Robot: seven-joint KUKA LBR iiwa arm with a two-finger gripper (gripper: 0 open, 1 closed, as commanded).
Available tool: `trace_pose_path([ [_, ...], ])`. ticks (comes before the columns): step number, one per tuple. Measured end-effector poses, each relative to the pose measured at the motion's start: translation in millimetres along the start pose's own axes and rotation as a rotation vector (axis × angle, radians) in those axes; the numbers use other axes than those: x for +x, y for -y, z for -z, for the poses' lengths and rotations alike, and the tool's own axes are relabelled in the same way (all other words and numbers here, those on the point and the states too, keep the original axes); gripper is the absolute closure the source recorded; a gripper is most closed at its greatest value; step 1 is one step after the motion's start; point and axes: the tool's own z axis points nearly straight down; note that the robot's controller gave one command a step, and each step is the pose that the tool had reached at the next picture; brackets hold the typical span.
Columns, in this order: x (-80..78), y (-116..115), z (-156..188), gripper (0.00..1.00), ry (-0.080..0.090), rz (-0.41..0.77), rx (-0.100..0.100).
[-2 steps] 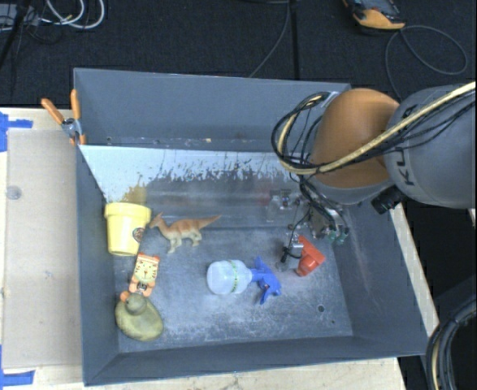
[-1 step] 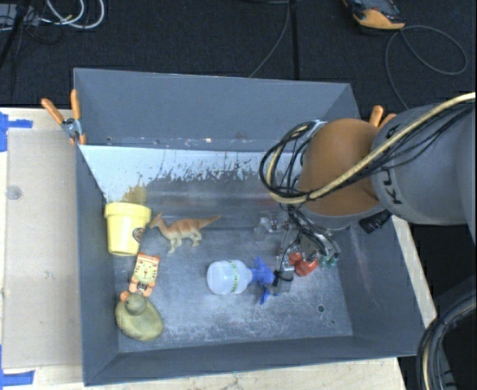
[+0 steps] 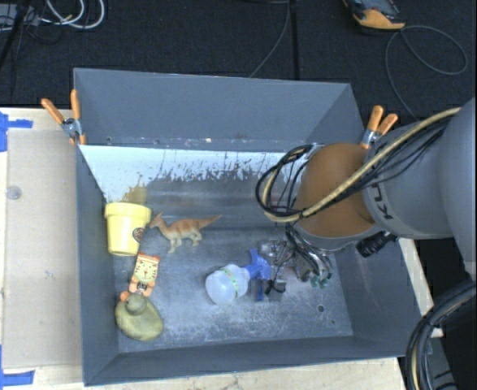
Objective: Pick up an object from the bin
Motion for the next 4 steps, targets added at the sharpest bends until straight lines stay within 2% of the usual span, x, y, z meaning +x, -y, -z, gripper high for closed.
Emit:
trace_pose_path([
  [1, 0.0, 0, 0, 1.00, 0.000, 0.000, 0.000],
  [2, 0.5, 8, 148, 1.00, 0.002, 0.007, 0.000],
  [3, 0.9, 8, 148, 1.00, 0.001, 0.007, 0.000],
  [4, -12.0, 65, 228, 1.00, 0.005, 0.455, 0.000],
])
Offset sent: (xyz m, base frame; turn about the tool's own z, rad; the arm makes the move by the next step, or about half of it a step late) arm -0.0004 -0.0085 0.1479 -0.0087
